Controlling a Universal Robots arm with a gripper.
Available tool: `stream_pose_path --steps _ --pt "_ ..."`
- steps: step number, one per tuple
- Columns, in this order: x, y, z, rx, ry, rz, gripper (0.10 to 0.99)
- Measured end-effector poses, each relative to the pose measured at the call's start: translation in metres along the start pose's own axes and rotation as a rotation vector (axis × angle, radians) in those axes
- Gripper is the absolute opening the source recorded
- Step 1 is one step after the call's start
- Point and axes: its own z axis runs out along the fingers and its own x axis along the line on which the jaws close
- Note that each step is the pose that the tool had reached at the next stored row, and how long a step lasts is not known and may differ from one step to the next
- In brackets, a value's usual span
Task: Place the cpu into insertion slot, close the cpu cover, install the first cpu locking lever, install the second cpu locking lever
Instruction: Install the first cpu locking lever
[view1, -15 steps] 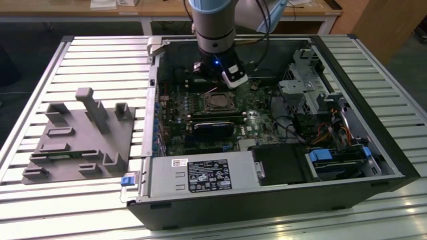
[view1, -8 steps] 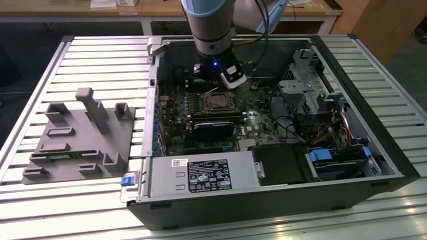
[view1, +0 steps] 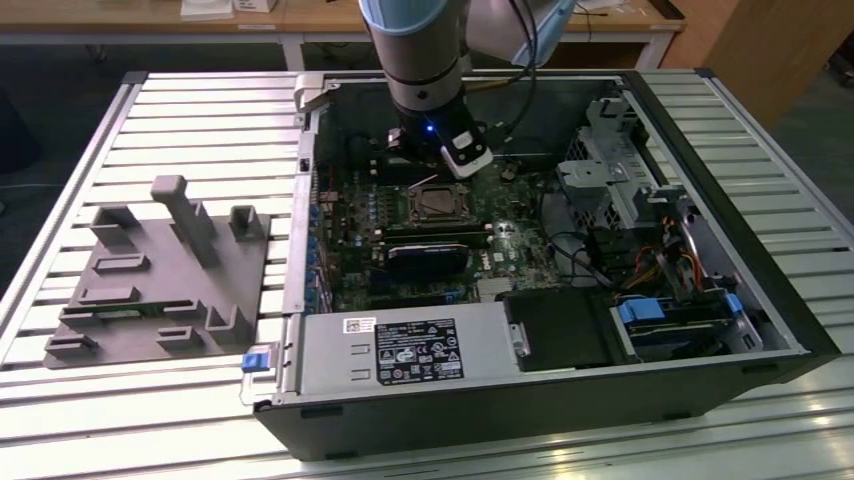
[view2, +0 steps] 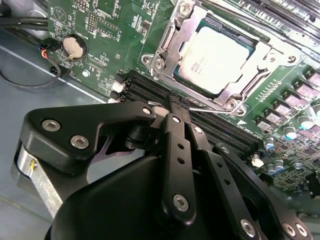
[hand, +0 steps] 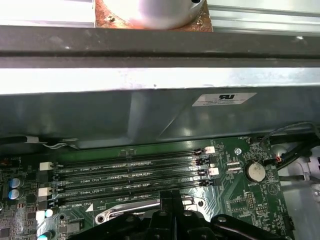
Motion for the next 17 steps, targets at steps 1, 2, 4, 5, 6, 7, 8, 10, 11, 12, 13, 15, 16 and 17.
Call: stream_pose_path --steps 1,2,4,5,6,7,8,10,11,12,13,15,16,17 --pt "0.0006 -0.0001 0.0001 0.000 -0.0010 0.000 0.106" --pt "0.0014 -0.0002 0.0002 0.000 -0.0025 -0.001 0.106" --pt "0.0027 -0.0001 0.0005 -0.001 -0.0053 -0.002 0.106" --pt "0.0031 0.0002 0.0007 -0.001 -0.0063 -0.002 0.106" --pt "0.0036 0.0006 0.0010 -0.001 -0.0071 -0.002 0.106" --pt "0.0038 0.0012 0.0014 -0.001 -0.0074 -0.002 0.106" --pt "0.0039 0.0019 0.0017 -0.001 -0.0074 -0.002 0.106" --pt "0.0041 0.0032 0.0023 0.000 -0.0075 -0.002 0.106" --pt "0.0043 0.0038 0.0026 0.000 -0.0077 -0.001 0.106" --pt "0.0044 0.0045 0.0030 0.001 -0.0084 0.001 0.106" --pt "0.0045 0.0051 0.0033 0.003 -0.0096 0.004 0.106" --pt "0.0047 0.0052 0.0040 0.008 -0.0152 0.021 0.106" --pt "0.0047 0.0052 0.0042 0.011 -0.0191 0.033 0.106" --pt "0.0048 0.0052 0.0044 0.014 -0.0222 0.043 0.106"
